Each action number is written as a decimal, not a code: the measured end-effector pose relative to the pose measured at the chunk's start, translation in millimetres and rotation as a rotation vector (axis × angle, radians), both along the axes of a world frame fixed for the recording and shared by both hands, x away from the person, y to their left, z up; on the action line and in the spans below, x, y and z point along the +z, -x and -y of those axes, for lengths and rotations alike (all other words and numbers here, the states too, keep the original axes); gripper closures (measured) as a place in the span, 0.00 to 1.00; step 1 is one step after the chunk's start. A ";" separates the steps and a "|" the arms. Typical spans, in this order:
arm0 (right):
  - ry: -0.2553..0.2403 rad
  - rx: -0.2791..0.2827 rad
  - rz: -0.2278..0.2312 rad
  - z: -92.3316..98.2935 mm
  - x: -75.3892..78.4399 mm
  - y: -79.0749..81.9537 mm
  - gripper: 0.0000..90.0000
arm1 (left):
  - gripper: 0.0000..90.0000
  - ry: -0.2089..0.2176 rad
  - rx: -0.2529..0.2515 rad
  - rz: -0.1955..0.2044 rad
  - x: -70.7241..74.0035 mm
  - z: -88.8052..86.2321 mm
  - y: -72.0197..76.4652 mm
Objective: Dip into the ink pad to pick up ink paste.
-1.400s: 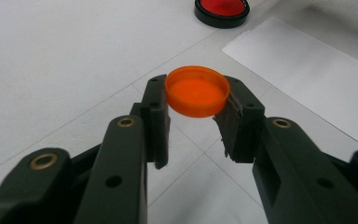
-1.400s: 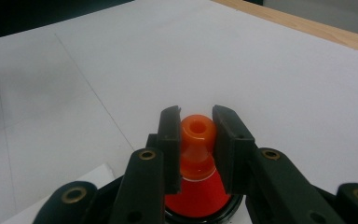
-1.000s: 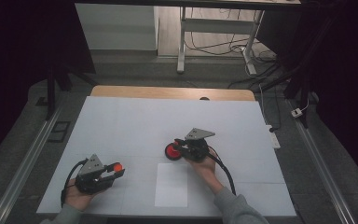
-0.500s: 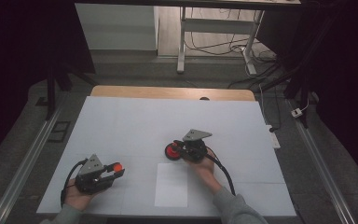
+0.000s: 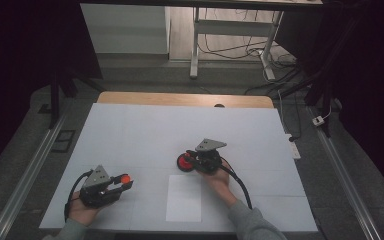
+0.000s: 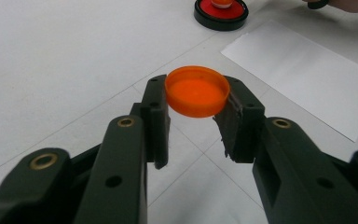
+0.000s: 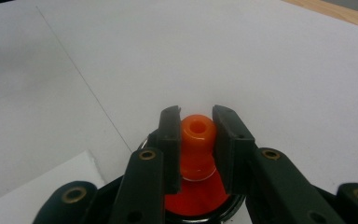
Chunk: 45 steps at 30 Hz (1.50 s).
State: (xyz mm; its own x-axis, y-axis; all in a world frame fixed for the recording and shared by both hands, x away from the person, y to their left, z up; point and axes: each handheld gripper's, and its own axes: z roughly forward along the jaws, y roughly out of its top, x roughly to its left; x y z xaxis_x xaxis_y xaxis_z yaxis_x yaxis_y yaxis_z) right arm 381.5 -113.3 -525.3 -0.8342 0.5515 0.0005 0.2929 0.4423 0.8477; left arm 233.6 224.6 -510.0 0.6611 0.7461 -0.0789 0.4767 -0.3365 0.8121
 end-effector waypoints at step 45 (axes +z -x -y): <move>-0.001 -0.023 0.052 0.3 -8.2 7.5 0.81 | 0.72 0.011 0.005 0.003 1.9 -1.4 2.8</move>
